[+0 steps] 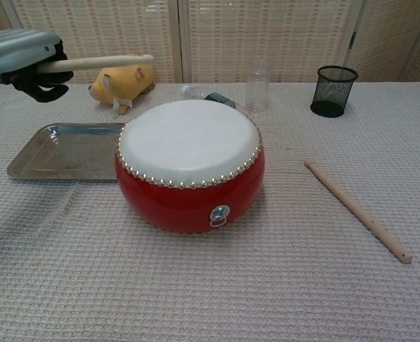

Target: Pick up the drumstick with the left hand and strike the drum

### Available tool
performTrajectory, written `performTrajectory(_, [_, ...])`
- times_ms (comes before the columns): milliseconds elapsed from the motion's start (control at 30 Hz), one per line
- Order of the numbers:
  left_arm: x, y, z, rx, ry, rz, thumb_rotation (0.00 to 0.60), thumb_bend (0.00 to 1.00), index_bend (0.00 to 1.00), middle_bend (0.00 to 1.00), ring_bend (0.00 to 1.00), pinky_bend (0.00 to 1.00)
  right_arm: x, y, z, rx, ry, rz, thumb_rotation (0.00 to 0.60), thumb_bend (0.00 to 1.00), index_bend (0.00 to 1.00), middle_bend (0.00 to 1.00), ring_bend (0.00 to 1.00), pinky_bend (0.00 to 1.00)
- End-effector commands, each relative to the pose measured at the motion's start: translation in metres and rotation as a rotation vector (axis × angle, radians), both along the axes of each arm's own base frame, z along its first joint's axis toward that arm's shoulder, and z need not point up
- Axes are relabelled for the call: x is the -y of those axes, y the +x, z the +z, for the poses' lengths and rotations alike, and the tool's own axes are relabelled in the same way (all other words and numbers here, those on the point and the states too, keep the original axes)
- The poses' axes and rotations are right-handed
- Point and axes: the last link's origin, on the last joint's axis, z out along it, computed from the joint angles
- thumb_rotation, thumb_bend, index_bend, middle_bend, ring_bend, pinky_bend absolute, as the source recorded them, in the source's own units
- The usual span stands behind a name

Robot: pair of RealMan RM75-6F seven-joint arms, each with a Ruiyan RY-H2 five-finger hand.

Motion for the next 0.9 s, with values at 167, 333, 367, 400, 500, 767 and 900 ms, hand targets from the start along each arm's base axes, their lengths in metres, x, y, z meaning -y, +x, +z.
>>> performTrajectory(167, [-0.037, -0.029, -0.015, -0.123, -0.022, 0.086, 0.600, 0.60, 1.00, 1.00, 0.89, 1.00, 0.000, 0.000, 0.000, -0.002, -0.001, -0.009, 0.600, 0.20, 0.02, 0.14, 0.00, 0.07])
performTrajectory(333, [-0.045, -0.036, -0.020, -0.151, -0.022, 0.109, 0.600, 0.59, 0.99, 1.00, 0.88, 0.99, 0.000, -0.001, 0.000, -0.004, -0.002, -0.016, 0.600, 0.20, 0.02, 0.14, 0.00, 0.07])
performTrajectory(367, [-0.047, -0.038, -0.022, -0.147, -0.028, 0.121, 0.600, 0.59, 0.98, 0.99, 0.88, 0.98, -0.001, 0.000, 0.000, -0.005, -0.003, -0.017, 0.600, 0.20, 0.02, 0.14, 0.00, 0.07])
performTrajectory(400, [-0.048, -0.040, -0.024, -0.143, -0.035, 0.132, 0.600, 0.59, 0.98, 0.99, 0.87, 0.97, -0.001, 0.000, 0.000, -0.006, -0.004, -0.018, 0.600, 0.20, 0.02, 0.14, 0.00, 0.07])
performTrajectory(500, [-0.050, -0.050, -0.037, -0.195, -0.077, 0.162, 0.600, 0.59, 0.97, 0.97, 0.86, 0.95, 0.000, 0.000, -0.001, -0.008, -0.004, -0.024, 0.600, 0.20, 0.02, 0.14, 0.00, 0.07])
performTrajectory(767, [-0.056, -0.056, -0.054, -0.220, -0.096, 0.200, 0.600, 0.55, 0.86, 0.86, 0.74, 0.83, 0.000, 0.001, -0.001, -0.013, -0.006, -0.029, 0.600, 0.20, 0.02, 0.14, 0.00, 0.07])
performTrajectory(900, [-0.058, -0.055, -0.056, -0.200, -0.096, 0.213, 0.600, 0.44, 0.63, 0.65, 0.54, 0.74, 0.001, 0.002, -0.001, -0.014, -0.005, -0.032, 0.600, 0.20, 0.02, 0.14, 0.00, 0.07])
